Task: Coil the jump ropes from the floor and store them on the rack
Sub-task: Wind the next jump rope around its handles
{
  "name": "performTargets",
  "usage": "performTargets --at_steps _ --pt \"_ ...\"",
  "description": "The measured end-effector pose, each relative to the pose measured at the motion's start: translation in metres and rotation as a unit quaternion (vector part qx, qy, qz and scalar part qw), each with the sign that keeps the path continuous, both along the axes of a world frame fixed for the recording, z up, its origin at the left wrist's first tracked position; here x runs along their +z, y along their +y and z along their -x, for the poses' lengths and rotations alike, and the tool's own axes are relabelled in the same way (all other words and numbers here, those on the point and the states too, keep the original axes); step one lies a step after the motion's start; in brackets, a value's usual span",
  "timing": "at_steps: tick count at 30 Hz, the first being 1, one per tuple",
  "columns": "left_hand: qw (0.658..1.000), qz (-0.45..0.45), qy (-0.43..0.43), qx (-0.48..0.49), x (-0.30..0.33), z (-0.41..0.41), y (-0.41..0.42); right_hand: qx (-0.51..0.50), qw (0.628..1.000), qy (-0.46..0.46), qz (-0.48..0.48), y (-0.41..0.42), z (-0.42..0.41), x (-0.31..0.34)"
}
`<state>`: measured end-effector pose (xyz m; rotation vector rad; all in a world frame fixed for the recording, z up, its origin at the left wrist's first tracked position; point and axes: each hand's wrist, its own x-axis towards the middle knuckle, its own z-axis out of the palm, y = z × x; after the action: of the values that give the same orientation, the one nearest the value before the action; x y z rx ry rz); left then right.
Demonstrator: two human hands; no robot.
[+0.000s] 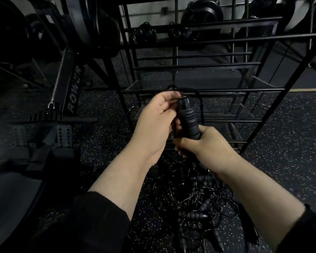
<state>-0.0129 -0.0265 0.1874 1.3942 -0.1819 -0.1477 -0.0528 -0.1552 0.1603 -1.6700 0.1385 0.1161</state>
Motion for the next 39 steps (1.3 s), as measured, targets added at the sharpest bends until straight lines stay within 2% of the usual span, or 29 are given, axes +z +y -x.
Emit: performTargets --at_steps 3,6,8,10,12,14,16,21,25,29,33,36,39 --pt "1.0 -0.015 -0.02 -0.007 -0.003 -0.004 0.001 -0.063 0.997 -0.042 0.026 -0.004 -0.003 -0.001" --pt "0.992 -0.122 -0.019 -0.019 -0.012 -0.007 0.004 -0.121 0.989 -0.072 -0.04 -0.01 -0.006 0.007" --pt "0.97 -0.236 -0.017 -0.061 -0.02 -0.006 0.005 -0.132 0.983 -0.079 -0.099 -0.015 -0.007 0.015" --pt "0.93 -0.343 -0.024 -0.134 -0.028 -0.004 0.004 -0.133 0.976 -0.089 -0.15 -0.022 -0.009 0.022" --pt "0.897 -0.402 -0.016 -0.186 -0.035 0.001 0.003 -0.138 0.969 -0.096 -0.181 -0.028 -0.011 0.025" --pt "0.881 -0.439 -0.044 -0.173 -0.04 0.001 0.001 -0.146 0.965 -0.096 -0.198 -0.033 -0.012 0.027" --pt "0.893 -0.432 -0.058 -0.114 -0.043 -0.002 -0.001 -0.151 0.961 -0.093 -0.211 -0.036 -0.011 0.027" --pt "0.945 -0.305 -0.115 -0.027 -0.035 -0.009 -0.003 -0.166 0.972 -0.024 -0.165 -0.034 -0.011 0.012" --pt "0.967 -0.22 -0.13 0.019 -0.023 -0.008 -0.007 -0.112 0.987 0.045 -0.102 -0.017 -0.004 -0.008" --pt "0.982 -0.15 -0.112 0.035 -0.013 -0.007 -0.006 -0.064 0.988 0.058 -0.131 -0.006 -0.004 -0.015" --pt "0.989 -0.123 -0.083 0.017 -0.013 -0.006 -0.003 -0.078 0.993 0.022 -0.083 -0.006 -0.007 -0.016" --pt "0.978 -0.2 -0.062 0.007 -0.02 -0.011 0.002 -0.101 0.991 -0.008 -0.087 -0.003 -0.008 -0.009" --pt "0.922 -0.38 -0.057 -0.04 -0.034 -0.015 0.011 -0.127 0.984 -0.033 -0.117 -0.006 -0.01 0.001"
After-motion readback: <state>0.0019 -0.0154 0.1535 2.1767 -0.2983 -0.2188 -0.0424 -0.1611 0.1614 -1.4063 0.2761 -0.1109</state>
